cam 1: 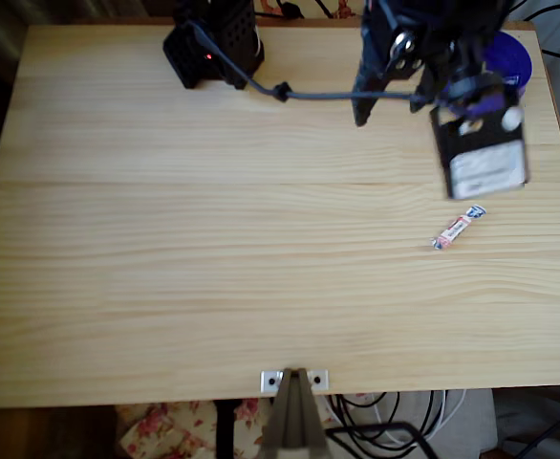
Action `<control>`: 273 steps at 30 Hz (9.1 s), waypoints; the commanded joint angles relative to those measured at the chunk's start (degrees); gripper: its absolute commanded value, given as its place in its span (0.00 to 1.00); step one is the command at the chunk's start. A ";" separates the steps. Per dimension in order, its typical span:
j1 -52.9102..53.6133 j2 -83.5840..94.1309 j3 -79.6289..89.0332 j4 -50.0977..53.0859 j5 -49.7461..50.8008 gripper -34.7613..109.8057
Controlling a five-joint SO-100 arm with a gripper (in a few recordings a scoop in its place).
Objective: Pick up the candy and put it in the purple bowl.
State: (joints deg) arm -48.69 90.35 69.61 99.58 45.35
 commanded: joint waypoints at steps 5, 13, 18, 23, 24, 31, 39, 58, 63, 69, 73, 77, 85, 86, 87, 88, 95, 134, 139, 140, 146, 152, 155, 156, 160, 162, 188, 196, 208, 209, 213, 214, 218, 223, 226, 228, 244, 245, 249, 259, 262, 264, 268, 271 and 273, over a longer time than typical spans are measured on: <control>2.02 -8.53 -16.35 6.77 21.18 0.38; -0.88 -13.27 -21.09 6.77 36.30 0.40; -0.53 -12.13 -22.76 3.60 37.71 0.42; 0.26 -12.30 -22.94 -2.99 39.02 0.39; 0.18 -13.89 -23.55 -3.25 39.20 0.38; -2.64 -22.50 -27.33 -6.06 44.74 0.38; -2.20 -38.23 -48.34 -2.11 49.92 0.37; -2.55 -61.61 -81.39 3.96 58.27 0.35; -1.76 -61.52 -80.16 2.29 58.80 0.35; -0.79 -61.61 -80.24 -0.70 57.83 0.37; -1.05 -63.90 -82.35 -2.90 58.71 0.37; -1.23 -66.09 -85.17 -1.58 59.94 0.37; -1.23 -67.06 -84.73 -1.67 59.94 0.37; -1.14 -67.06 -84.37 -1.85 59.94 0.37; -1.05 -67.06 -83.94 -2.02 59.94 0.37; -1.05 -67.06 -83.67 -2.29 59.85 0.37; -0.97 -68.20 -82.88 -3.78 60.64 0.37; 1.05 -59.50 -88.42 6.77 37.53 0.24; 1.14 -46.23 -79.01 6.77 25.58 0.24; 0.97 -43.59 -76.99 6.77 23.64 0.24; -1.93 -25.40 -59.94 6.77 12.48 0.24; -8.61 -7.56 -40.17 6.77 -3.25 0.24; -12.83 -1.49 -35.07 6.77 -9.05 0.24; -14.24 0.35 -33.40 6.77 -10.46 0.24; -20.83 5.80 -26.98 6.33 -13.01 0.24; -24.52 8.09 -23.38 5.71 -14.68 0.24; -36.91 5.36 6.33 -25.93 -21.97 0.24; -35.95 2.72 8.70 -34.54 -23.12 0.24; -37.18 -4.39 8.70 -44.65 -20.92 0.24; -37.27 -4.92 8.61 -45.09 -20.83 0.24; -37.44 -6.06 9.05 -46.67 -19.86 0.26; -37.44 -6.33 8.96 -46.85 -19.78 0.27; -37.18 -6.86 8.35 -46.85 -19.16 0.29; -36.65 -8.00 6.68 -45.79 -18.98 0.32; -36.47 -8.61 5.62 -45.26 -18.98 0.33; -36.47 -8.79 5.36 -44.91 -18.98 0.34; -30.06 0.44 -0.79 -26.63 -13.89 0.24; -28.21 2.20 -0.44 -25.05 -12.74 0.24; -20.30 10.11 5.36 -19.95 -8.96 0.24; 6.42 34.72 31.03 -16.79 -14.41 0.24; 15.47 34.45 34.54 -15.73 -18.11 0.24; 21.09 31.29 34.54 -13.01 -21.71 0.24; 30.23 33.05 40.43 -14.50 -27.42 0.24; 36.30 44.03 51.86 -21.71 -29.62 0.24; 39.99 51.94 58.45 -22.85 -30.67 0.24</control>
State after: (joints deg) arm -13.97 127.53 120.23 79.37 16.00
